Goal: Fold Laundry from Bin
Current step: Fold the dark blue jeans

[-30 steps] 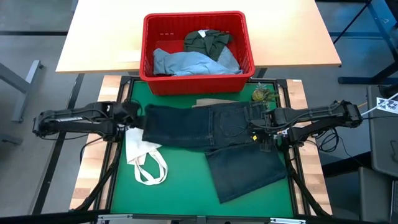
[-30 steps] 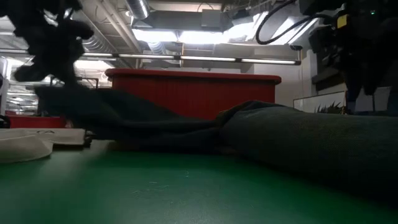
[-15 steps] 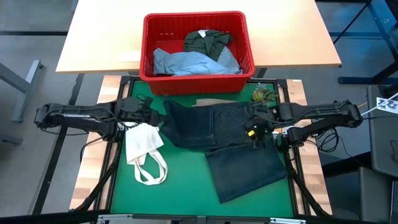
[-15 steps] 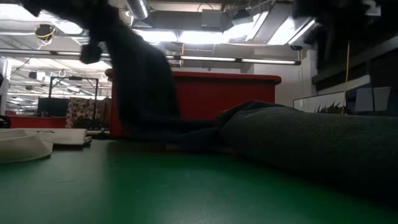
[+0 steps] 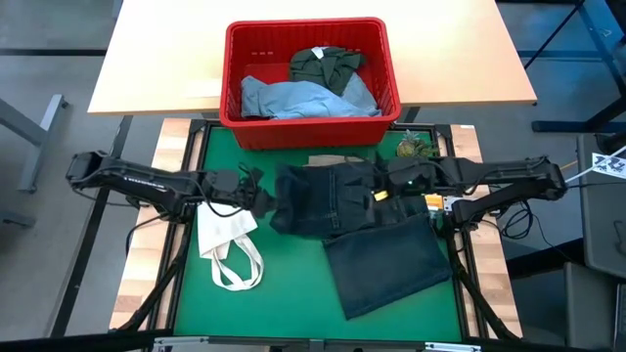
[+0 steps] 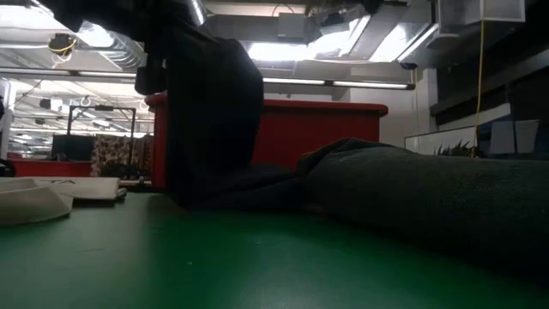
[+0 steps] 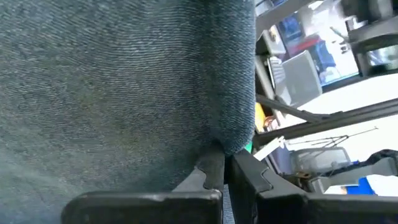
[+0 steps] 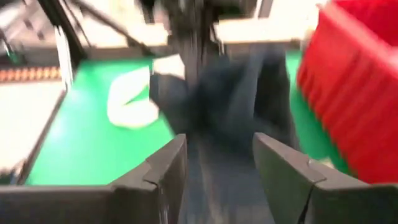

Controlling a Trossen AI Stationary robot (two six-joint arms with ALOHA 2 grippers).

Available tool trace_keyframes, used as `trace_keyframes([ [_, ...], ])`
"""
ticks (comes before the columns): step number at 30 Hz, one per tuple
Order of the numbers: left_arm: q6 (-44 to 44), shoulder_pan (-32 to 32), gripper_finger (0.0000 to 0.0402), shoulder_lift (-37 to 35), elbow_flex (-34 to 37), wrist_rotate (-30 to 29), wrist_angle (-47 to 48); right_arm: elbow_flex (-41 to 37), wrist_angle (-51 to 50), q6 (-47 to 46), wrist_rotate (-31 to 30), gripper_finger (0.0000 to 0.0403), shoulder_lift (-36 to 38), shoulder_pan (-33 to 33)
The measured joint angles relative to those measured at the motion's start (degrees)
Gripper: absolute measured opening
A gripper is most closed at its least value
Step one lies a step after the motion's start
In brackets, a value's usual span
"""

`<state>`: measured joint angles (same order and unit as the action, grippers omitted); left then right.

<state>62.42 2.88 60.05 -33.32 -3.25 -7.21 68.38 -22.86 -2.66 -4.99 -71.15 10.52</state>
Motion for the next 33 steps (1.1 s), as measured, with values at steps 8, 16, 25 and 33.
trace_keyframes([
  [8, -1.7, 2.6, 0.0, 0.7, 0.0, -2.4, 0.1, 0.0, 18.6, 10.8, 0.0, 0.0184, -9.4, 0.0],
  [16, -3.0, 4.9, 0.0, 0.7, 0.0, -3.7, 0.6, 0.0, 35.4, 17.9, -1.1, 0.0184, -20.2, 0.5],
  [25, -3.1, 6.9, 0.0, 0.7, 0.0, -5.1, 0.7, 0.0, 37.8, 15.0, -0.3, 0.0184, -24.2, 4.4],
  [33, -3.1, 8.5, 0.0, 0.7, 0.0, -6.5, 0.8, 0.0, 37.5, 10.5, 6.0, 0.0179, -25.3, 7.3],
])
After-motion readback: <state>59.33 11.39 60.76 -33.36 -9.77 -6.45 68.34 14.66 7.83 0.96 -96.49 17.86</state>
